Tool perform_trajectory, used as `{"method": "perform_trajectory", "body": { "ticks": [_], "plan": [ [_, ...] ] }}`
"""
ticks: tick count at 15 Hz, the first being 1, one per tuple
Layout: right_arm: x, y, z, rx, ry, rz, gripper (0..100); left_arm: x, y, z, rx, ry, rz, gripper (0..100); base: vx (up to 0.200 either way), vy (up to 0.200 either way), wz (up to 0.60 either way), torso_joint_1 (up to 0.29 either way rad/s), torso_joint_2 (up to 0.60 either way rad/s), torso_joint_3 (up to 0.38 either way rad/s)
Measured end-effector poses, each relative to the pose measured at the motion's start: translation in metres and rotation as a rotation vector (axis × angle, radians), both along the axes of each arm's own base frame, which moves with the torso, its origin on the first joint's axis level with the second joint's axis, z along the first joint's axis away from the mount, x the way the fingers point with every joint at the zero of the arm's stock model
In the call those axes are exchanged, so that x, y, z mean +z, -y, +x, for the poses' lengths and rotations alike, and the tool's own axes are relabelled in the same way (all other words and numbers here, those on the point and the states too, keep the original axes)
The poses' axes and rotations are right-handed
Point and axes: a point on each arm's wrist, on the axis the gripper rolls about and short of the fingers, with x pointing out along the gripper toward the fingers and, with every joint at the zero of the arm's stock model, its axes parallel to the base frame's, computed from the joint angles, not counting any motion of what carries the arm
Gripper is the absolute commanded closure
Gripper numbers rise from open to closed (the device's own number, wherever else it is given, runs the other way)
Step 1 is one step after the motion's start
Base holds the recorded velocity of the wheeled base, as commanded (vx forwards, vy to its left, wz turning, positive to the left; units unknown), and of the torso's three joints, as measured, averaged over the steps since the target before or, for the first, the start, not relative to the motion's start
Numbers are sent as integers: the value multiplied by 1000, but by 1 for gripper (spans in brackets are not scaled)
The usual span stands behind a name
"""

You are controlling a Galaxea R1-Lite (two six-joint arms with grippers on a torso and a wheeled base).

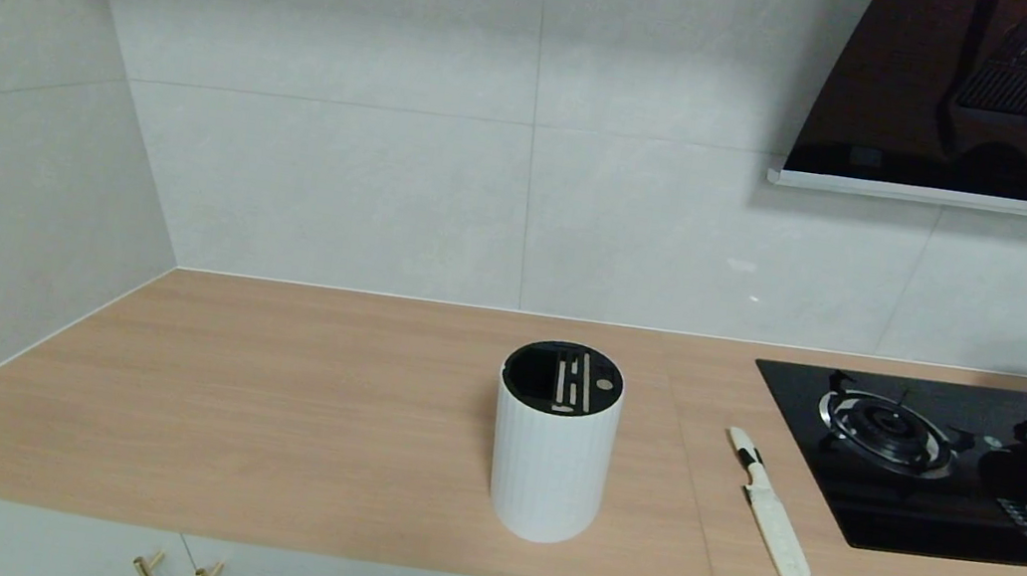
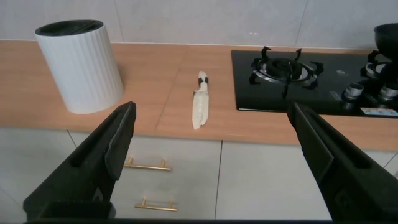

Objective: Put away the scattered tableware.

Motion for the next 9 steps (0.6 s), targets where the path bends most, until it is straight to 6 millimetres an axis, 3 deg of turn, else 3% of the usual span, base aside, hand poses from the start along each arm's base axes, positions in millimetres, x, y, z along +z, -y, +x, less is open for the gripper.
{"method": "perform_trajectory", "body": {
  "ticks": [4,7,9],
  "plan": [
    [3,0,-1,-4,8,3,0,0,0,0,0,0,0,0,0,0,0,0,0,0],
    [47,0,-12,15,109,33,0,0,0,0,0,0,0,0,0,0,0,0,0,0],
    [72,1,-10,44,80,41,0,0,0,0,0,0,0,0,0,0,0,0,0,0]
  ]
}}
